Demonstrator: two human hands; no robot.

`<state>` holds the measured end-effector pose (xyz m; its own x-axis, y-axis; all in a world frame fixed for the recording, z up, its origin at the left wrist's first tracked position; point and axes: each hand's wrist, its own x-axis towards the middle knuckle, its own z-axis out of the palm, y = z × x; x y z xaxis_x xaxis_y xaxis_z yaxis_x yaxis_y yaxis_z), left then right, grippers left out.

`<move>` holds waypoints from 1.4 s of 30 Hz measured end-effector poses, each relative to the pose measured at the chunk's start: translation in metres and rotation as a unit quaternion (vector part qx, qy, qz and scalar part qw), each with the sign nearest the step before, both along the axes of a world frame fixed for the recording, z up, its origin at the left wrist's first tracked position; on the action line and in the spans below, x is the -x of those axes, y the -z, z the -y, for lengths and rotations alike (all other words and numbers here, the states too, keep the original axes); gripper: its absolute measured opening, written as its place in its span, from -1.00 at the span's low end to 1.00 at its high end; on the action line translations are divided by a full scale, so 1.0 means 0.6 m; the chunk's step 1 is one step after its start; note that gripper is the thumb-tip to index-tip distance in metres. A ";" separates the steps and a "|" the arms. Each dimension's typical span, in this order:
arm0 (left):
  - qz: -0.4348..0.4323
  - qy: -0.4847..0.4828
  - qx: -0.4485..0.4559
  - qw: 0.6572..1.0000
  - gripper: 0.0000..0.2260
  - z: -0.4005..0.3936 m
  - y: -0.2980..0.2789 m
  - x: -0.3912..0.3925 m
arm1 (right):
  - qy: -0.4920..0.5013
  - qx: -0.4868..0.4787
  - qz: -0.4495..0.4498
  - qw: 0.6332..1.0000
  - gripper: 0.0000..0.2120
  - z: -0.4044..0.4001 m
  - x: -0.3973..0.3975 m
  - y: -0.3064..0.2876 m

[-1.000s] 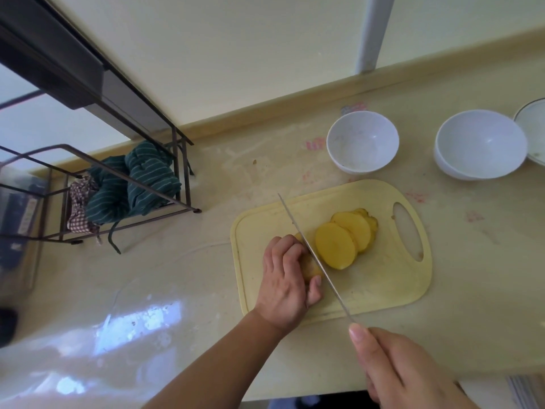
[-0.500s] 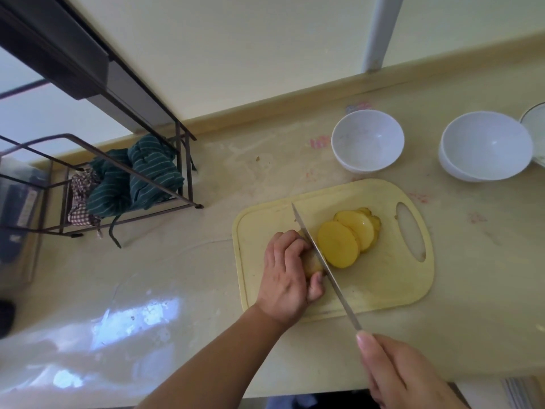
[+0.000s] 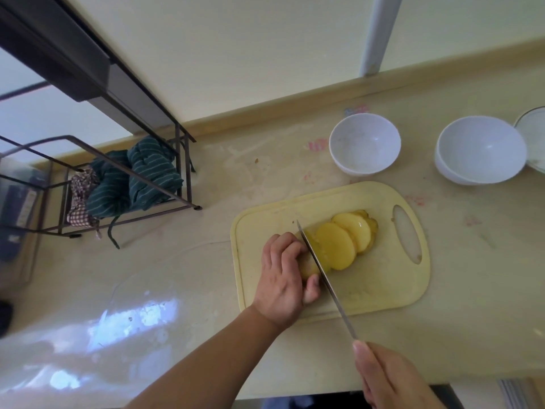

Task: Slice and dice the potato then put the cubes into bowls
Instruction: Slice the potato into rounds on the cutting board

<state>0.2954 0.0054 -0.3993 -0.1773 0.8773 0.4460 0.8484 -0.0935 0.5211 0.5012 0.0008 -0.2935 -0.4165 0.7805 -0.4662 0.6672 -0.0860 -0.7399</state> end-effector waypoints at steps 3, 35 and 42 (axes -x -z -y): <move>-0.008 0.002 -0.004 1.000 -0.65 0.003 -0.002 -0.001 | 0.000 0.128 -0.016 0.992 -0.56 -0.024 0.027 0.017; 0.011 0.045 0.037 0.998 -0.64 0.022 0.001 0.017 | -0.023 0.088 0.012 0.996 -0.38 -0.043 0.045 -0.090; -0.004 0.032 0.034 0.999 -0.62 0.019 0.006 0.014 | -0.024 0.089 0.002 0.996 -0.32 -0.050 0.048 -0.092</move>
<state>0.2873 -0.0060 -0.4031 -0.1169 0.9150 0.3860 0.8456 -0.1121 0.5219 0.4722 0.0305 -0.2386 -0.4498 0.6641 -0.5972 0.6760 -0.1838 -0.7136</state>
